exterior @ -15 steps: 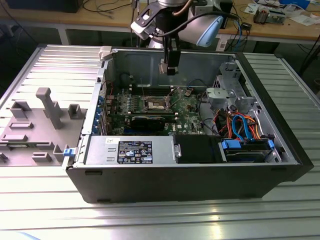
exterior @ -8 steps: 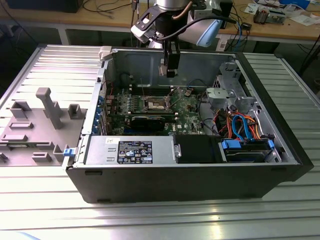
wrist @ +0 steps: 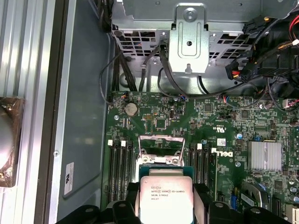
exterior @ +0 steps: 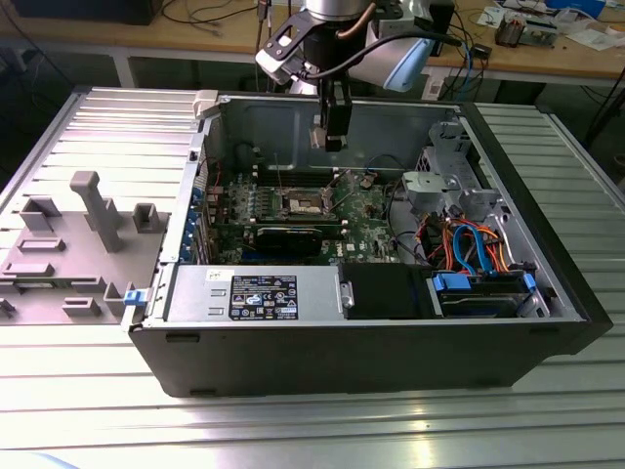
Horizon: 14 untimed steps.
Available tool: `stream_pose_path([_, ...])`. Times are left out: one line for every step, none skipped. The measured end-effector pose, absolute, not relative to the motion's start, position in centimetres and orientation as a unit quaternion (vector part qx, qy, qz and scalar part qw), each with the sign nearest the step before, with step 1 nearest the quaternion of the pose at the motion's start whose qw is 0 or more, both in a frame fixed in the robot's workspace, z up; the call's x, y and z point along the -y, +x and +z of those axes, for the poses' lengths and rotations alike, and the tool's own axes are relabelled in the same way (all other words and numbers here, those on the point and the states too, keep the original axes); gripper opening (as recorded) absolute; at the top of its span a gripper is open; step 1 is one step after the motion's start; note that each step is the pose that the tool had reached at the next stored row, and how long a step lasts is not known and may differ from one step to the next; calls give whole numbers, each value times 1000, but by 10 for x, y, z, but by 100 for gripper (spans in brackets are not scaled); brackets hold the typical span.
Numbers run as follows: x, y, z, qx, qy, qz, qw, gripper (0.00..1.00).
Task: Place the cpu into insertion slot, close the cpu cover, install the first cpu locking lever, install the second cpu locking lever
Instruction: 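Place the cpu into insertion slot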
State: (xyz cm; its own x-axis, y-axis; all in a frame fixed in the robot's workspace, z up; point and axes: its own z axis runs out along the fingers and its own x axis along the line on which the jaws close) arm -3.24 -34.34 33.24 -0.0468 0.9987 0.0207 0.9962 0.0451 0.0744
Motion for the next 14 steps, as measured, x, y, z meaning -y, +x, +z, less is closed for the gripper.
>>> stream_pose_path([343, -32, 332, -723, 690, 34, 18, 54])
stream_pose_path([343, -32, 332, -723, 690, 34, 18, 54])
stream_pose_path([343, -32, 331, -723, 690, 34, 18, 54])
stream_pose_path([343, -32, 330, -723, 690, 34, 18, 54])
stream_pose_path([343, -32, 328, -723, 690, 34, 18, 54])
stream_pose_path([343, -32, 328, -723, 690, 34, 18, 54])
stream_pose_path([343, -32, 327, -723, 690, 34, 18, 54])
stream_pose_path([343, -32, 326, -723, 690, 34, 18, 54])
stream_pose_path([343, -32, 325, -723, 690, 34, 18, 54])
stream_pose_path([343, -32, 324, -723, 690, 34, 18, 54])
stream_pose_path([343, -32, 324, -723, 690, 34, 18, 54])
stream_pose_path([343, -32, 324, -723, 690, 34, 18, 54])
stream_pose_path([343, -32, 324, -723, 690, 34, 18, 54])
stream_pose_path([343, -32, 324, -723, 690, 34, 18, 54])
